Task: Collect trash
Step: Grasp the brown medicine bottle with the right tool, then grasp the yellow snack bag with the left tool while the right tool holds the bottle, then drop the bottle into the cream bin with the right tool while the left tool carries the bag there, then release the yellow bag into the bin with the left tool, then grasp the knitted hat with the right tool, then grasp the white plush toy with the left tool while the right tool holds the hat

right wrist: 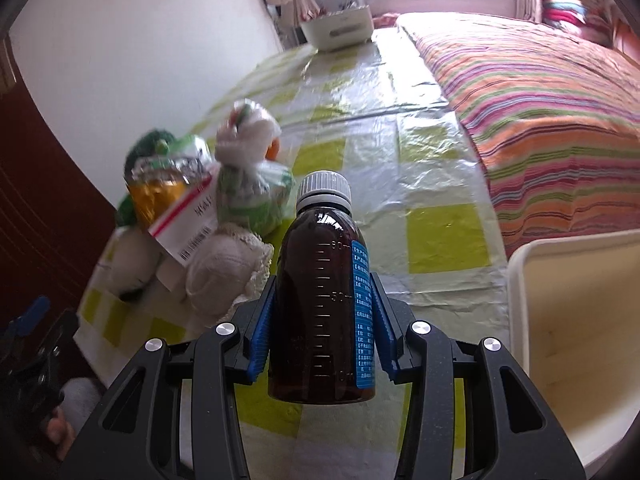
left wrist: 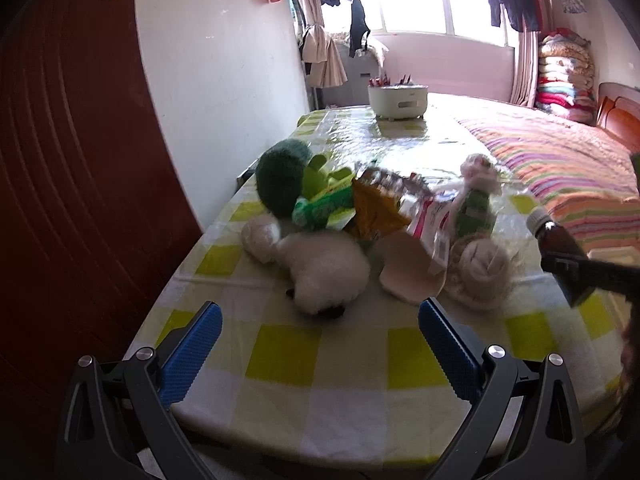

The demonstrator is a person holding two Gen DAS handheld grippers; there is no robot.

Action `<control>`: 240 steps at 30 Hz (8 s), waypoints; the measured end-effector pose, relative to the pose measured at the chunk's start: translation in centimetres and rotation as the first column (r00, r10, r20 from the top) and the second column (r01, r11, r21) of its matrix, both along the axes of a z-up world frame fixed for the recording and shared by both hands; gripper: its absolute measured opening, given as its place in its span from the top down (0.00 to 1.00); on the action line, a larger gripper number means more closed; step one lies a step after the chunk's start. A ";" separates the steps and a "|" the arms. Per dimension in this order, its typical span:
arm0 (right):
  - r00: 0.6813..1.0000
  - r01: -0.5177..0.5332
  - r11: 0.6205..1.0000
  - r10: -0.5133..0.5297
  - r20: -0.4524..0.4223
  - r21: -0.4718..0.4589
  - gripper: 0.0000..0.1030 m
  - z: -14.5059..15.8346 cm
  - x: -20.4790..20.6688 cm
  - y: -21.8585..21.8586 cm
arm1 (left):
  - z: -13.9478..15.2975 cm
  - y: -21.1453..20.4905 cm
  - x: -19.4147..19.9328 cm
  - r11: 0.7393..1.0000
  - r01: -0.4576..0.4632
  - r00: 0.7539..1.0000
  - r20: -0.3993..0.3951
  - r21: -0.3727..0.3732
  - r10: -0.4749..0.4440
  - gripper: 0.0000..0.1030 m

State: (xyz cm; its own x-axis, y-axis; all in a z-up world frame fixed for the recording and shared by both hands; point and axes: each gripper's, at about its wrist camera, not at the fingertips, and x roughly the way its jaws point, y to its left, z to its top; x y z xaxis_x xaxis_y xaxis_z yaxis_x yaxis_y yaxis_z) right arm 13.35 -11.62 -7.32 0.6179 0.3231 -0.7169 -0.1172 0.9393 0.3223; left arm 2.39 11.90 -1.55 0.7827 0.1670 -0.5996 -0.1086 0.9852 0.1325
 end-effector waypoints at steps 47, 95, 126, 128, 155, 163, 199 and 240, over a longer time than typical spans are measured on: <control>0.975 0.105 0.989 -0.123 0.187 0.104 0.59 2.7 -2.9 -4.1 | 4.7 -4.7 9.5 0.916 0.241 0.971 0.084 -0.322 -0.225 0.67; 0.746 0.573 0.803 -0.593 0.304 0.163 0.49 1.8 -13.7 -18.2 | 2.0 -23.9 2.5 0.743 0.639 0.763 0.040 -0.199 -0.645 0.66; 0.602 0.648 0.705 -0.706 0.374 0.288 0.33 2.8 -18.2 -19.3 | -1.8 -28.4 2.0 0.704 0.699 0.705 -0.042 -0.125 -0.708 0.29; 0.603 0.648 0.706 -0.705 0.373 0.286 0.33 2.8 -18.0 -19.4 | -1.3 -28.0 2.1 0.716 0.687 0.718 -0.029 -0.124 -0.695 0.24; 0.813 0.394 0.904 -0.427 0.394 0.166 0.27 4.6 -9.9 -9.2 | 3.1 -13.9 5.0 0.920 0.388 0.919 0.091 -0.054 -0.383 0.22; 0.893 0.189 0.978 -0.207 0.399 0.084 0.27 6.1 -4.8 -2.7 | 3.2 -8.6 6.6 0.959 0.271 0.961 0.082 -0.078 -0.265 0.22; 0.986 -0.156 0.975 0.163 0.035 -0.157 0.51 -1.8 3.3 10.2 | 0.5 10.3 9.3 0.979 -0.105 0.993 -0.067 -0.174 0.095 0.22; 0.987 -0.061 0.997 0.054 0.151 0.041 0.50 1.0 0.4 4.4 | -3.9 3.8 13.2 0.983 -0.027 0.988 -0.155 -0.184 -0.001 0.60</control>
